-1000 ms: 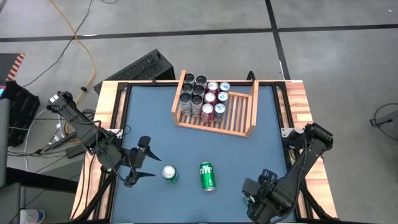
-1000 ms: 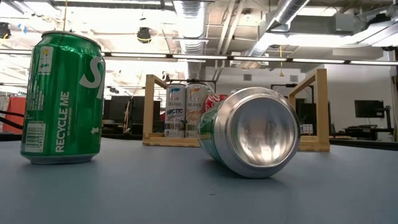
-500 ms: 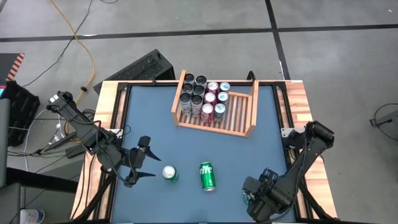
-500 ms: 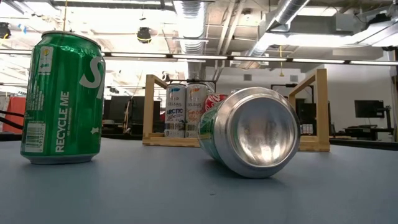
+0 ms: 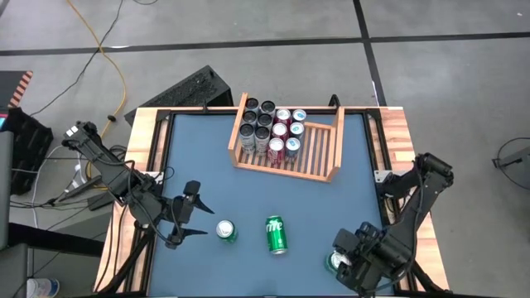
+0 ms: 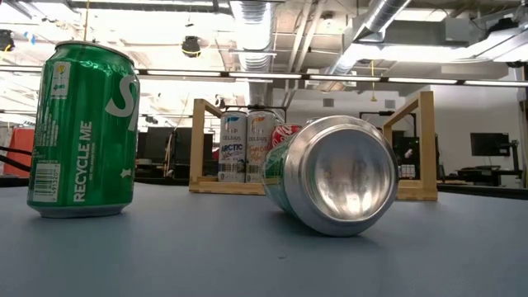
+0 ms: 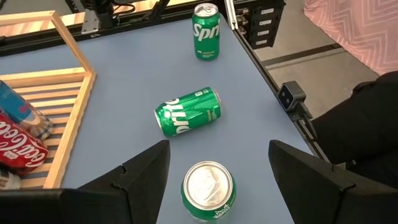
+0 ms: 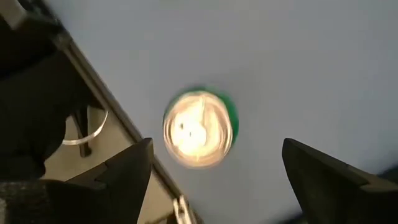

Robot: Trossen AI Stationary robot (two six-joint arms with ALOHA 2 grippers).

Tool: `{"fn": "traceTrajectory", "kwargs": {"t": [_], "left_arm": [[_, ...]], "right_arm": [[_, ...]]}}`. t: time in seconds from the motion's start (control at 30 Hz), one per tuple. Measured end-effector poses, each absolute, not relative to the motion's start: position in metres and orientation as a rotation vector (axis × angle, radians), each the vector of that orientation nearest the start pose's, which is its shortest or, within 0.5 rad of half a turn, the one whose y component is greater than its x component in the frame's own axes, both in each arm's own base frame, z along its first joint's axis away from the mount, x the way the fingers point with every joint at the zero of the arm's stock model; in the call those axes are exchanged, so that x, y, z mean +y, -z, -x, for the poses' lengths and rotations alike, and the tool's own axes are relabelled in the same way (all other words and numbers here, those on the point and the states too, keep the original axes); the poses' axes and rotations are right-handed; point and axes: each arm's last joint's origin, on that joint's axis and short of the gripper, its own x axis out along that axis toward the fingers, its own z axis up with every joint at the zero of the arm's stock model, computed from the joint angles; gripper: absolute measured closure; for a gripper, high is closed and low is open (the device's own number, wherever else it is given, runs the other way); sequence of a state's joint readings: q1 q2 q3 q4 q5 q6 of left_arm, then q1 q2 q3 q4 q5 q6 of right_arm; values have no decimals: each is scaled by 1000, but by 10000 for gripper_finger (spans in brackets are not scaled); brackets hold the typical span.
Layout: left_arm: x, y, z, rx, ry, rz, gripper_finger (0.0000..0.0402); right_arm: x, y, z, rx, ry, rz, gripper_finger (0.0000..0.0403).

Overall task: Place canned beverage on shelf
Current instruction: Put the green soda can on the shelf

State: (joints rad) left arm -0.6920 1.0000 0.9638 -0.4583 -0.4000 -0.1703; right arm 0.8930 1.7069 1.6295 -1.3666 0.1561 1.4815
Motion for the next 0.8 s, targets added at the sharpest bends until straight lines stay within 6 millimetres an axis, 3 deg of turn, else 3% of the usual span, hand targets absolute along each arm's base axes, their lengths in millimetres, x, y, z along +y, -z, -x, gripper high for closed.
{"fn": "traceTrajectory", "kwargs": {"t": [0.3, 0.8], "left_arm": [[-124, -331, -167, 452, 249, -95, 140], [-124, -329, -166, 475, 264, -97, 140]], "right_arm": [[246, -305, -206, 1378, 475, -605, 50], [251, -272, -211, 1395, 463, -671, 49]]}}
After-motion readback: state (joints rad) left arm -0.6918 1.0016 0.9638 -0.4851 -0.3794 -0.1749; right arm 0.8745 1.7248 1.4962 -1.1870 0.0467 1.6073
